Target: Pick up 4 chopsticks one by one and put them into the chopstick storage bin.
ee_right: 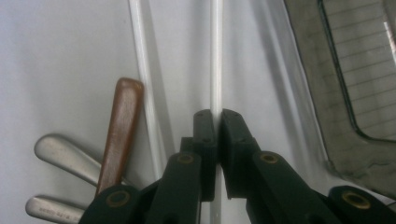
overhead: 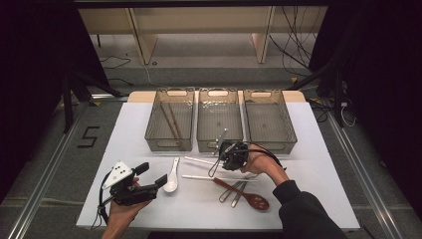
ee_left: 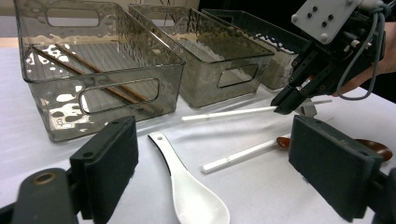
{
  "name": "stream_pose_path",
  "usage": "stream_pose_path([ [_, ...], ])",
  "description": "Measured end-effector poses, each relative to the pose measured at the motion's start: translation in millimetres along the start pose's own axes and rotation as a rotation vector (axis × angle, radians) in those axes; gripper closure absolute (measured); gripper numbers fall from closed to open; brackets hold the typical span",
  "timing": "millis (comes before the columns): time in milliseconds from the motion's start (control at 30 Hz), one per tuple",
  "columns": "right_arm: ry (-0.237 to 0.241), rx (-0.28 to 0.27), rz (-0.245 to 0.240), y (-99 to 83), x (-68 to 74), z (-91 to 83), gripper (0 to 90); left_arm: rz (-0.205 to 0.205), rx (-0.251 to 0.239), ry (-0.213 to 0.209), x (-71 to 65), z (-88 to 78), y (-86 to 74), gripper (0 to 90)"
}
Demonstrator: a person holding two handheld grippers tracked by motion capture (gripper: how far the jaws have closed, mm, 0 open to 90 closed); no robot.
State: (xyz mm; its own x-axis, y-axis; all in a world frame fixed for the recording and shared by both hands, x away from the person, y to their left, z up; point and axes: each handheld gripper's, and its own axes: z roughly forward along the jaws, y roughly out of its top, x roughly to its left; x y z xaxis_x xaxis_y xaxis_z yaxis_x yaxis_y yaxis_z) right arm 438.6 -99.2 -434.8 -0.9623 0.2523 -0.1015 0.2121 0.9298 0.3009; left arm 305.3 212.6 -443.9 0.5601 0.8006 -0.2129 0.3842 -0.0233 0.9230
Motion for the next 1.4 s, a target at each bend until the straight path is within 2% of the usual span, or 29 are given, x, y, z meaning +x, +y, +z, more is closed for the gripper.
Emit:
stream_pose_path([
  [300, 0.017, -0.075, 0.038, 7.1, 2.1, -13.6, 86.1, -0.001, 0.0, 0.0, 0.2, -0.1, 0.1, 15.5],
  [433, 0.026, -0.13, 0.067, 10.5, -0.3, -21.9, 86.1, -0.002, 0.001, 0.0, 0.2, 0.0, 0.1, 15.5],
  [633, 0.032, -0.177, 0.131, 21.7, 0.0, -31.7, 86.1, -0.006, -0.002, 0.0, 0.0, 0.2, 0.2, 15.5],
  [900, 0.011, -0.246, 0.169, 42.4, -6.3, -36.8, 86.1, -0.006, -0.003, 0.0, 0.5, 0.0, 0.2, 15.5],
  [1000, -0.008, -0.276, 0.21, 52.2, -12.5, -39.3, 86.1, -0.005, -0.004, 0.001, 0.6, -0.2, 0.3, 15.5],
  [1033, -0.005, -0.275, 0.233, 55.2, -14.1, -40.6, 86.1, -0.006, -0.004, 0.001, 0.6, -0.2, 0.3, 15.5],
  [1400, -0.043, -0.31, 0.302, 79.9, -31.2, -39.3, 86.1, -0.007, -0.002, -0.003, 0.5, -0.5, 0.5, 15.5],
])
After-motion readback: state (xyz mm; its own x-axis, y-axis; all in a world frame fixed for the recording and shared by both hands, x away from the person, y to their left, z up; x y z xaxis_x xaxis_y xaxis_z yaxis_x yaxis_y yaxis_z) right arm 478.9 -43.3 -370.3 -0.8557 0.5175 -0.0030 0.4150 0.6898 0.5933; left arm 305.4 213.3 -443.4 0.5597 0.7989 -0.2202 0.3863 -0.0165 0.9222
